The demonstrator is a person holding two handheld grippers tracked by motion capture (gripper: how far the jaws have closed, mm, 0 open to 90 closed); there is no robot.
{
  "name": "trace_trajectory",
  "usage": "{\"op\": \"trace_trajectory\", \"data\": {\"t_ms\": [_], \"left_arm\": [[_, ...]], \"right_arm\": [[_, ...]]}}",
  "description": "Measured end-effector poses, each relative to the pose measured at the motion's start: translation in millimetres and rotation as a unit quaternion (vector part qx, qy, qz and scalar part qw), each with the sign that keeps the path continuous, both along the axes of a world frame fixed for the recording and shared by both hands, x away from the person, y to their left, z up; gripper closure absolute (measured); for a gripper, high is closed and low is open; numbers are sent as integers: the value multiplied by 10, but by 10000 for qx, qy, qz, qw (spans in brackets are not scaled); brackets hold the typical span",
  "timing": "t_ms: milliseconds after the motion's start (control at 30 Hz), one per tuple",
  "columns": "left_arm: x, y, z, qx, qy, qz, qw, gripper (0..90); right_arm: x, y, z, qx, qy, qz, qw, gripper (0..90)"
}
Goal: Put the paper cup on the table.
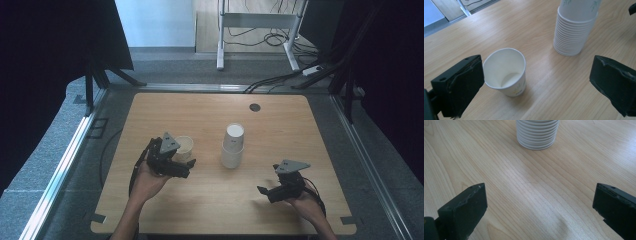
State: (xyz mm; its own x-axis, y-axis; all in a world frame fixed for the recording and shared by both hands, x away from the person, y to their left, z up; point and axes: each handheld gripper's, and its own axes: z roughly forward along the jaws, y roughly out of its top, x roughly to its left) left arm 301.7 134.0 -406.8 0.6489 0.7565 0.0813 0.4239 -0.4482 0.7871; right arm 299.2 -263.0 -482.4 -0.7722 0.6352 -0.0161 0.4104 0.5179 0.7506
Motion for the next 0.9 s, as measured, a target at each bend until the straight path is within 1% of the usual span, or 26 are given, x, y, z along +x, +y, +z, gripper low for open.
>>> {"op": "trace_trajectory", "data": {"t_ms": [200,367,467,667,900], "left_arm": [[-119,8,-110,-45,-11,14,10000,0],[-208,7,-226,-189,-42,-10,9998,0],[-246,-3,-303,-217,-32,-20,9998,0],[-302,-19,-484,-261,77,-2,9996,0],[-338,-53,-718,-197,269,18,9994,0]], "right_arm": [[0,-20,-8,-27,7,-66,10000,0],[-3,-35,-26,-76,11,-110,9999,0],[-4,-36,-38,-109,18,-125,9999,0],[-6,-39,-70,-175,77,-112,9998,0],[-1,-58,-124,-249,157,-141,9995,0]]}}
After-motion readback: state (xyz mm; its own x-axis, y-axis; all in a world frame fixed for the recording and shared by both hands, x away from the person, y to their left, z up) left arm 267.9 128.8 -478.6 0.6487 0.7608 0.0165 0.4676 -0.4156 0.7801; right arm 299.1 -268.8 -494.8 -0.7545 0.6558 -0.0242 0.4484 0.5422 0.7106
